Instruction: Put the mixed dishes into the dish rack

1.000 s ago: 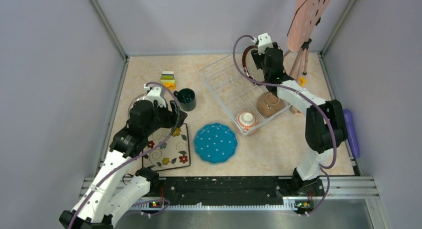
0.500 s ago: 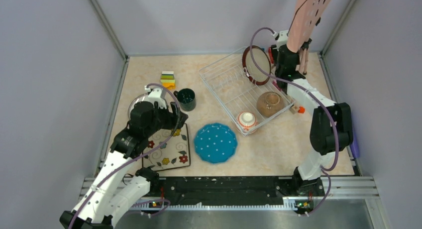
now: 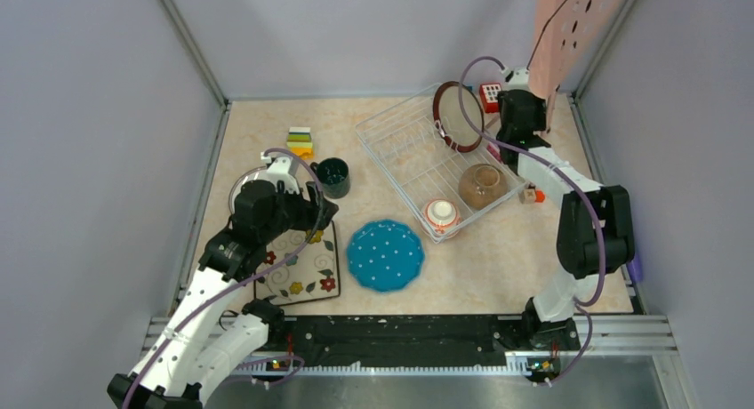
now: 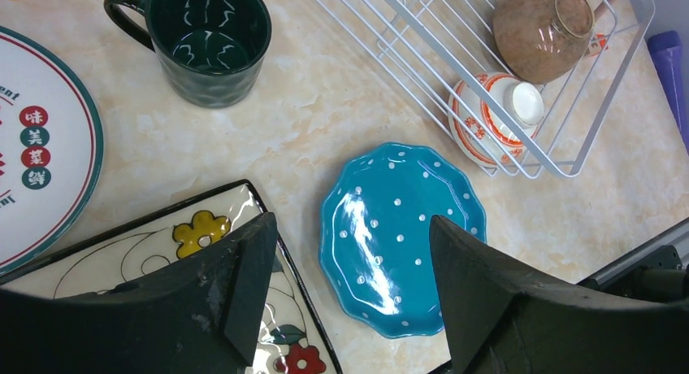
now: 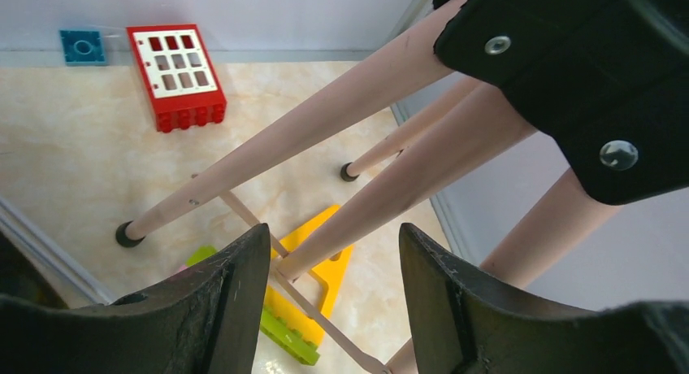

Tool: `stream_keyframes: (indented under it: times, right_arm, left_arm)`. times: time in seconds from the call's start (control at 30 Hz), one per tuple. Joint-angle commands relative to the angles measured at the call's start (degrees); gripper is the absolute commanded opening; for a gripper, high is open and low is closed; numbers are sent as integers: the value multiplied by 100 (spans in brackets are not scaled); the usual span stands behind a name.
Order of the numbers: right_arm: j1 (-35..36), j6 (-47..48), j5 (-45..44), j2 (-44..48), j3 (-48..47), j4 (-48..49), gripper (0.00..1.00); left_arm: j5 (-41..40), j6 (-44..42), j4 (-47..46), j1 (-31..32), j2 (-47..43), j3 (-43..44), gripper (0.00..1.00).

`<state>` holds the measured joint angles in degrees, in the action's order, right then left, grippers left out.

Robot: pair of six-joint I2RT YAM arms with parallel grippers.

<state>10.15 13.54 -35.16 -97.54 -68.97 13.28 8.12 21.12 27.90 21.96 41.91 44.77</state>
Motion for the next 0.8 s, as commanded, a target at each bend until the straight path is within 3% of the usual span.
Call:
stream_keyframes:
  times: [0.0,0.33,0.47,0.77]
  right_arm:
    - [-194,-17,-487,332,-55,83,58]
    - [-316,-281,-744,350,-69,-46,59]
    - [-301,-494,-374,472,-99,-258,59]
    - [578,-272,-10,688,58,66,60]
  left_arm:
    - [69,58,-296,19,-7,-36,74]
    - [67,111,-276,14,48,-64,74]
    - [58,150,-299,15,84,-65,74]
    - [107,234,-373,17,182,-55,74]
